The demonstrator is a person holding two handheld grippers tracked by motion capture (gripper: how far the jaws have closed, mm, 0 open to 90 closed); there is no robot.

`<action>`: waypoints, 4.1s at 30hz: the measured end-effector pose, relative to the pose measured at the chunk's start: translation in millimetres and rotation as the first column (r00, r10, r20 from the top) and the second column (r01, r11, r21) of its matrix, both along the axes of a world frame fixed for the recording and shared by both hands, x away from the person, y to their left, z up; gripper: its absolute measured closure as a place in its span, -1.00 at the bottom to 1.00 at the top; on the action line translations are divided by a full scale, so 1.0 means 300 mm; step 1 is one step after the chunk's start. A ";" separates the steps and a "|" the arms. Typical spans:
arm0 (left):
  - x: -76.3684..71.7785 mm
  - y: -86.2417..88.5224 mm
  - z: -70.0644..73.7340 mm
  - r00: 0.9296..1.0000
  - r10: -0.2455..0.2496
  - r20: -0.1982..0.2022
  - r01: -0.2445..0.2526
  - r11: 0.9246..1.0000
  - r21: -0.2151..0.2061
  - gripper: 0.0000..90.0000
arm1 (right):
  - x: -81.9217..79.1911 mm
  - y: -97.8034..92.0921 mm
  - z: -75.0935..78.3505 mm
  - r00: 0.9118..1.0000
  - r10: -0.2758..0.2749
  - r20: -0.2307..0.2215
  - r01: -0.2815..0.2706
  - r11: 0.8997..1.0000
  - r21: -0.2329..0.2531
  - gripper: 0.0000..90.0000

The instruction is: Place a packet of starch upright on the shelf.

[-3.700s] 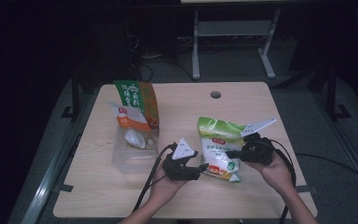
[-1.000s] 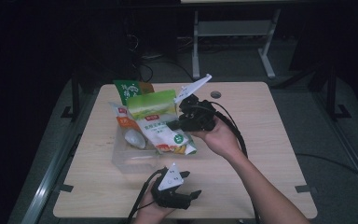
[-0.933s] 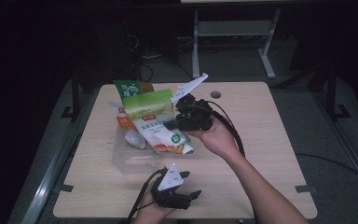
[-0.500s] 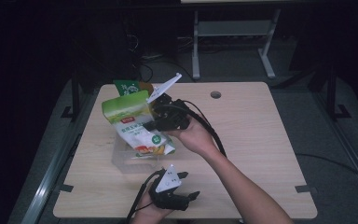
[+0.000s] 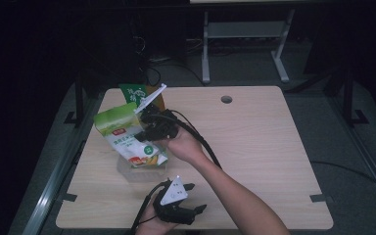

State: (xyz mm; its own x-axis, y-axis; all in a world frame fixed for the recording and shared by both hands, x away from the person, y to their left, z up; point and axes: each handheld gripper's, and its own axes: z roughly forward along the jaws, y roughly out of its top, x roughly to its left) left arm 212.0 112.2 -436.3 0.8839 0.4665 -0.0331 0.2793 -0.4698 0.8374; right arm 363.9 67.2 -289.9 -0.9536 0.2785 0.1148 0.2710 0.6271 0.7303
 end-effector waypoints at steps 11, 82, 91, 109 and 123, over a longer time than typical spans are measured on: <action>-0.015 0.017 -0.021 0.999 0.008 -0.037 -0.008 1.000 0.006 -0.37 | 0.018 0.072 -0.122 0.998 0.015 -0.054 -0.017 0.999 -0.037 0.96; -0.026 0.009 -0.024 1.000 -0.014 -0.025 0.015 1.000 0.017 -0.38 | -0.007 -0.010 -0.253 0.992 -0.061 -0.111 0.056 0.997 -0.049 0.95; -0.018 0.013 -0.020 1.000 -0.010 -0.015 0.010 1.000 0.017 -0.38 | 0.003 -0.050 -0.232 0.990 -0.056 -0.130 0.054 0.998 -0.020 0.57; 0.005 0.018 -0.014 1.000 0.006 -0.007 -0.006 1.000 0.025 -0.40 | -0.001 -0.214 -0.168 0.987 -0.075 -0.139 0.074 0.997 -0.010 0.23; 0.018 0.012 -0.014 1.000 0.015 -0.006 -0.015 1.000 0.020 -0.43 | 0.013 -0.401 -0.156 0.972 -0.168 -0.165 0.167 0.986 -0.016 0.03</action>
